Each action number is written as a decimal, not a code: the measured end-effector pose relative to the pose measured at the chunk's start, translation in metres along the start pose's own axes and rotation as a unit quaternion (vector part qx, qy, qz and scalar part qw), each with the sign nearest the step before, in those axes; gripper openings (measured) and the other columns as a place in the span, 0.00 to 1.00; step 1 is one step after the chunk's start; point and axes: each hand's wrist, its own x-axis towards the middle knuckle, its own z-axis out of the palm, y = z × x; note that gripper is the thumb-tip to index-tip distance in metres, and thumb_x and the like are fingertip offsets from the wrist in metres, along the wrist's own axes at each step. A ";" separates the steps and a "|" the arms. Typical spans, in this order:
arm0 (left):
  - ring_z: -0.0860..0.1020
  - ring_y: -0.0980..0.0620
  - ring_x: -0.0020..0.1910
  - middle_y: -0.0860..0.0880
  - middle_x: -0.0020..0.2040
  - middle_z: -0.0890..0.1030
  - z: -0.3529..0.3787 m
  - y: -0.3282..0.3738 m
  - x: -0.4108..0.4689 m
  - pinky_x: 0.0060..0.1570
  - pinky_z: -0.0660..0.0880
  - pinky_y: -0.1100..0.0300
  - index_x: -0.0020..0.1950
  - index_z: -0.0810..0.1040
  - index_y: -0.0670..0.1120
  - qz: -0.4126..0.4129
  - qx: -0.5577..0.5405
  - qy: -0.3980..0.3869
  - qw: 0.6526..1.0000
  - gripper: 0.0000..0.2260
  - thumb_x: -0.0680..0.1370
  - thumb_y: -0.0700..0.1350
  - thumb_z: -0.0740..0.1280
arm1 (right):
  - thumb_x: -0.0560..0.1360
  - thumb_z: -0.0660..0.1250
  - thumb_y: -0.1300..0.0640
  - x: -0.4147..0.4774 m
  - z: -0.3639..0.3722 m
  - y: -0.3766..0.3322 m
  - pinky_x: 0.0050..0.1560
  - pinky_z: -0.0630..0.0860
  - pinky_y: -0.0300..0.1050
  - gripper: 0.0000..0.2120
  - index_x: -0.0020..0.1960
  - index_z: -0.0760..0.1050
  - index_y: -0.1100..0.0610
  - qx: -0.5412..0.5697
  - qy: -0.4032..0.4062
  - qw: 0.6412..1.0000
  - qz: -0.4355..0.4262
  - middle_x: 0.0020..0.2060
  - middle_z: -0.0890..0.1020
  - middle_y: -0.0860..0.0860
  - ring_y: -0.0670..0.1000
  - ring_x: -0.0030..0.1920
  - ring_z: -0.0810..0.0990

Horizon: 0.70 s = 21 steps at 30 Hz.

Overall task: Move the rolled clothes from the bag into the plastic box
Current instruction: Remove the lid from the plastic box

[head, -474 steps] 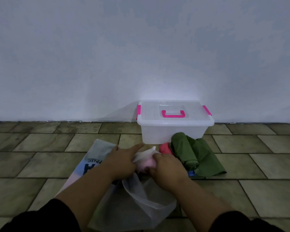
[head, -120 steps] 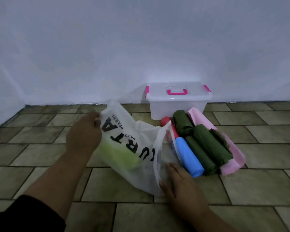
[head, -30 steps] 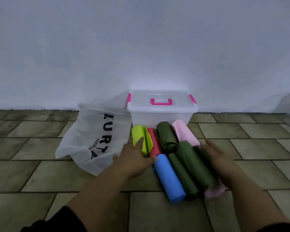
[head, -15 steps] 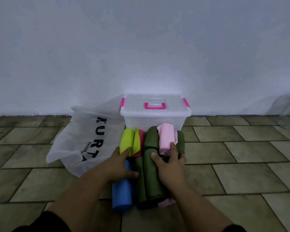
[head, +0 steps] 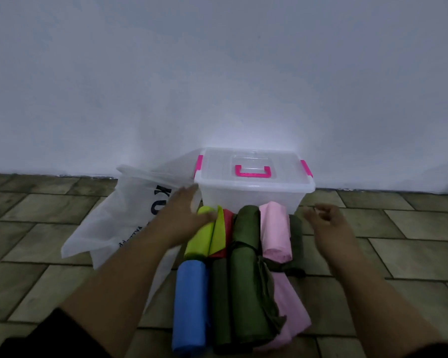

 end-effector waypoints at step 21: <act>0.76 0.43 0.53 0.43 0.56 0.76 -0.006 0.003 0.123 0.49 0.80 0.46 0.61 0.74 0.43 -0.267 -0.356 0.135 0.885 0.20 0.75 0.55 0.67 | 0.78 0.61 0.52 0.117 0.037 -0.062 0.49 0.72 0.48 0.17 0.53 0.76 0.67 -0.114 0.003 0.993 0.032 0.48 0.79 0.63 0.63 0.54 0.78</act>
